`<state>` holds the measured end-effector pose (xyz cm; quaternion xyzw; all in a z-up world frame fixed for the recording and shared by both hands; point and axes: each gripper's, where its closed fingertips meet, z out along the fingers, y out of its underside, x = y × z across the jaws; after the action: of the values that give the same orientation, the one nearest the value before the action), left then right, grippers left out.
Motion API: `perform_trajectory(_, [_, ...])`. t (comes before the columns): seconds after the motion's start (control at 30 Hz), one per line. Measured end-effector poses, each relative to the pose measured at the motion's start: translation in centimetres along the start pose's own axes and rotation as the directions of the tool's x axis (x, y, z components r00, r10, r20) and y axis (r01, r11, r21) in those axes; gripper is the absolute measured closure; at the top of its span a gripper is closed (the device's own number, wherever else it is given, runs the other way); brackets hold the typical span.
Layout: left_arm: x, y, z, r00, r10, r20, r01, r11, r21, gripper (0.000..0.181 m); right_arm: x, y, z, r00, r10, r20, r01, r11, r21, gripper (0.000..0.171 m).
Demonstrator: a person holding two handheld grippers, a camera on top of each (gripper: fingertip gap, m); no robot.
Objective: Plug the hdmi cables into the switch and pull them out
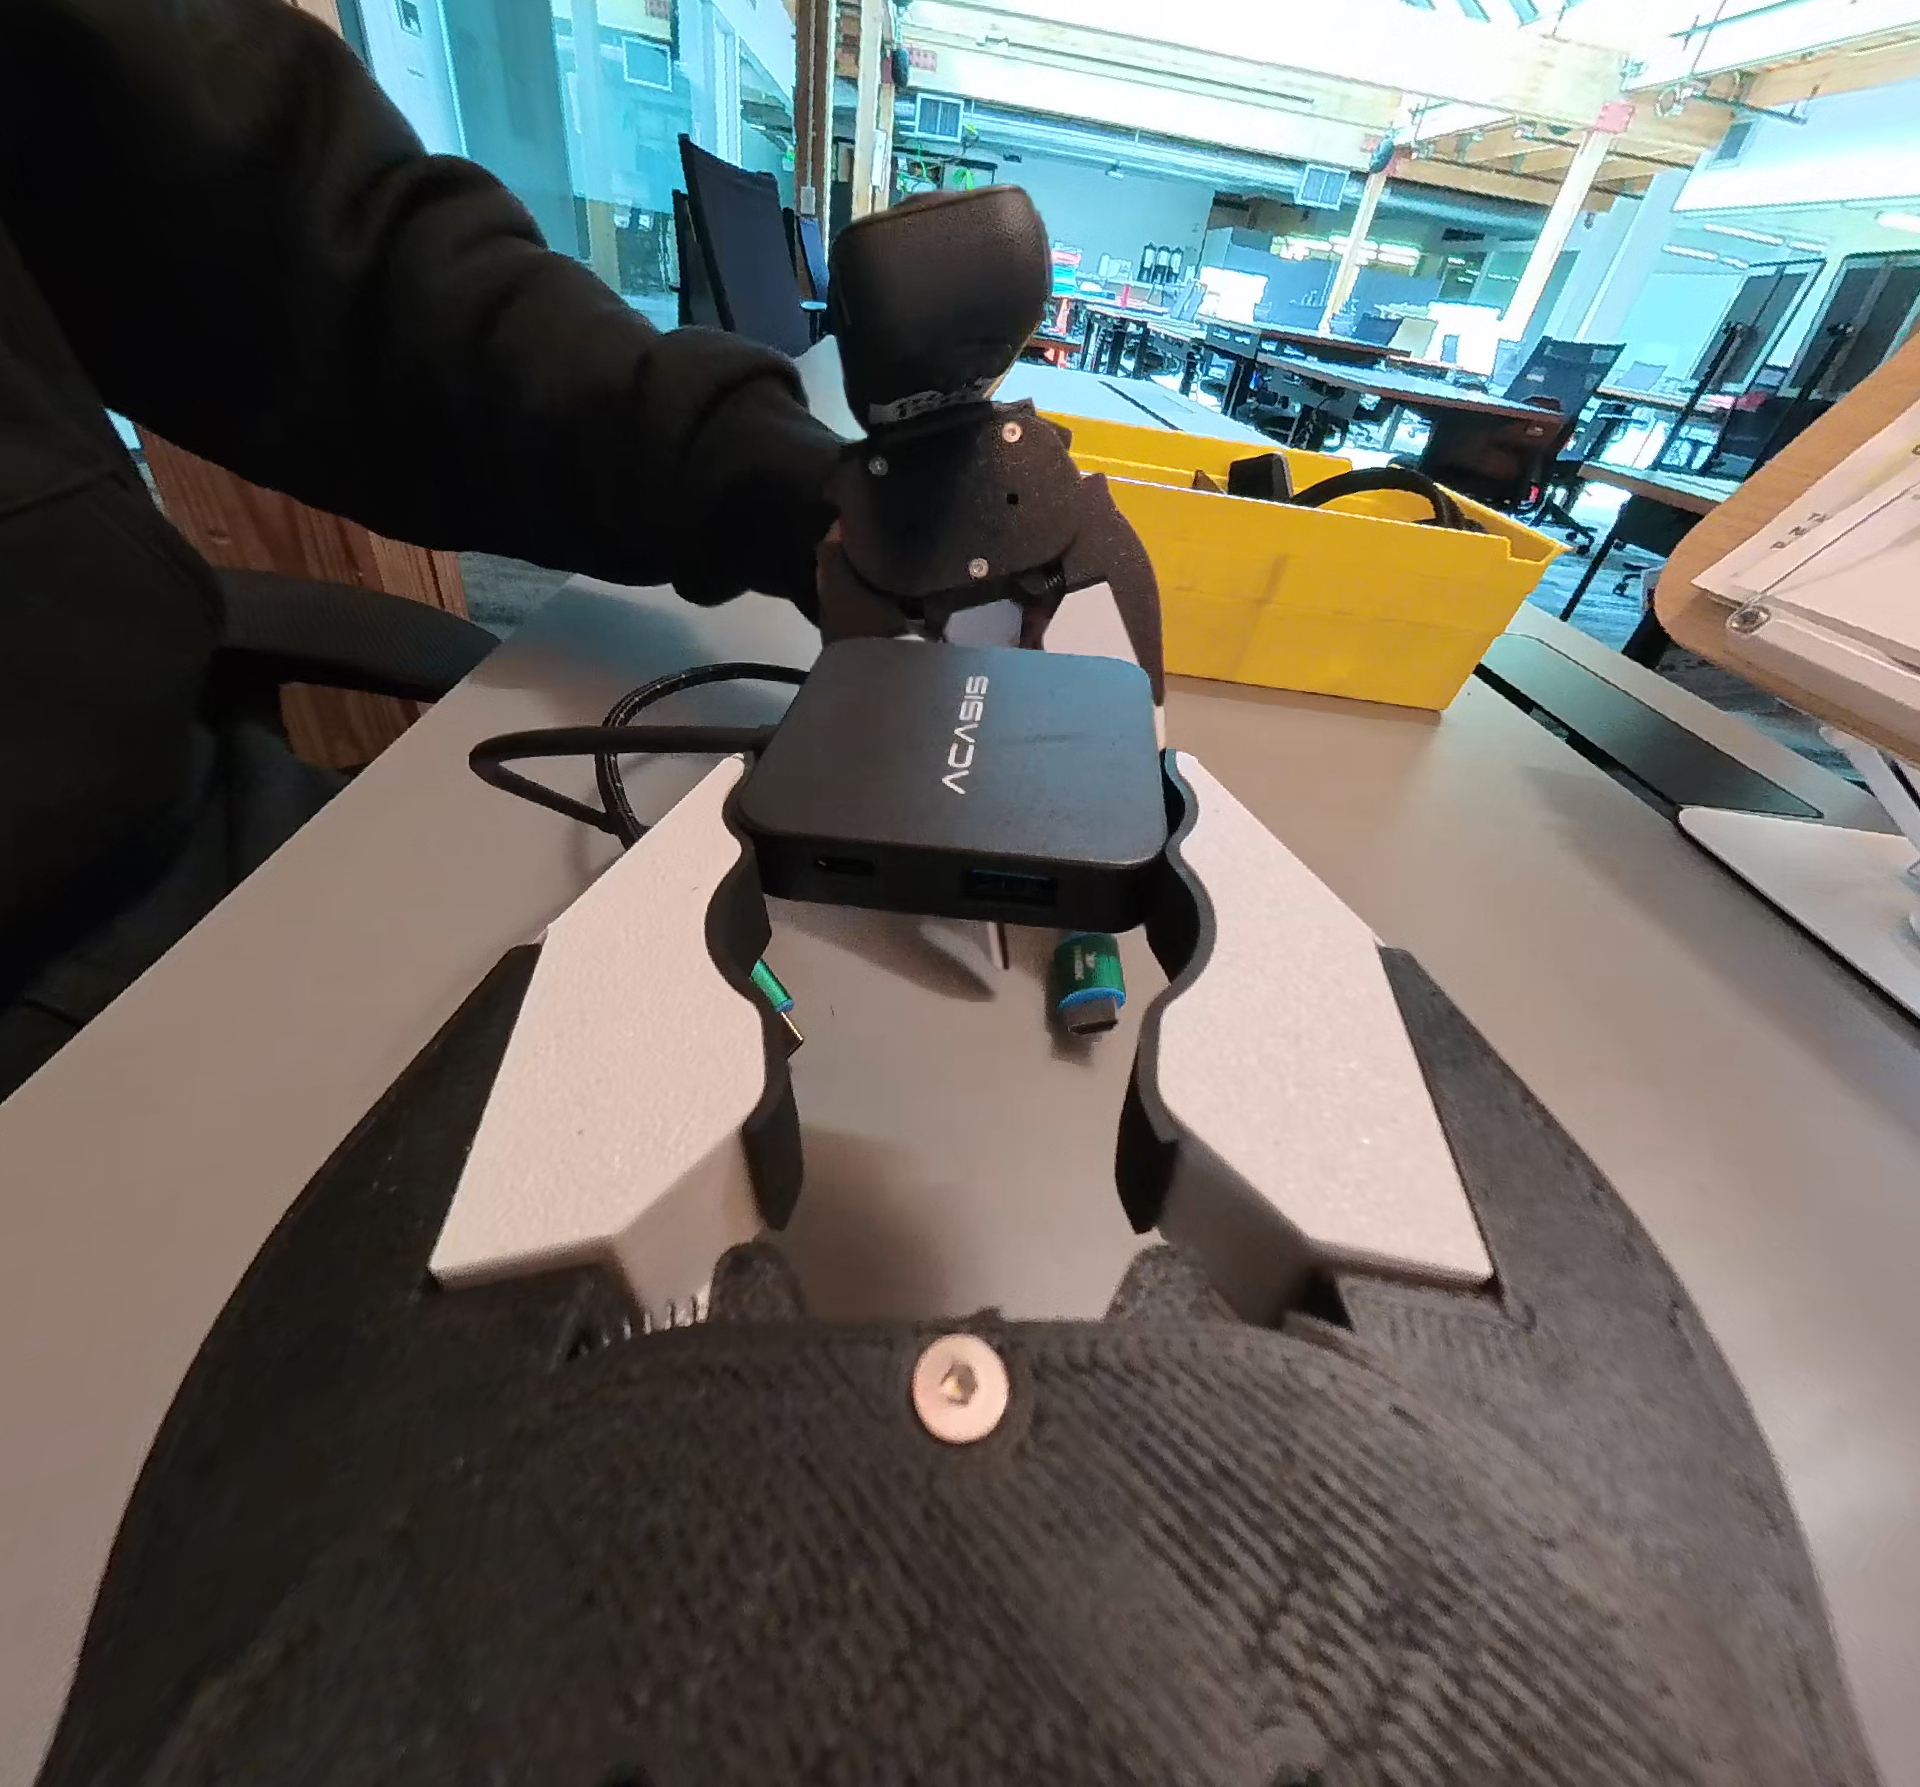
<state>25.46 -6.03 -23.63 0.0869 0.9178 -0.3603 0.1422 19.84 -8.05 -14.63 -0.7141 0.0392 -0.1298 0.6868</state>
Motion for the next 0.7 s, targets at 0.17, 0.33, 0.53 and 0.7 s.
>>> perform_trajectory(0.17, [-0.2, 0.5, 1.1, 0.999, 0.047, 0.002, -0.047, 0.998, -0.038, 0.154, -0.1, 0.1, 0.0, 1.000, -0.003, 0.001, 0.003, 1.000, -0.007, 0.097])
perform_trajectory(0.33, [-0.3, 0.6, 1.2, 0.999, 0.042, 0.004, -0.042, 0.999, -0.014, 0.162, -0.1, 0.0, -0.1, 1.000, 0.003, 0.003, -0.003, 1.000, 0.001, 0.097])
perform_trajectory(0.53, [-0.7, 0.6, 1.2, 0.998, 0.034, 0.055, -0.036, 0.999, 0.021, 0.163, 0.0, -0.1, -0.2, 1.000, 0.008, 0.003, -0.008, 1.000, 0.006, 0.097])
perform_trajectory(0.7, [-1.0, 1.1, 0.6, 0.999, -0.033, 0.025, 0.034, 0.998, -0.043, 0.164, 0.2, -0.1, -0.3, 1.000, 0.009, -0.007, -0.009, 1.000, 0.003, 0.097])
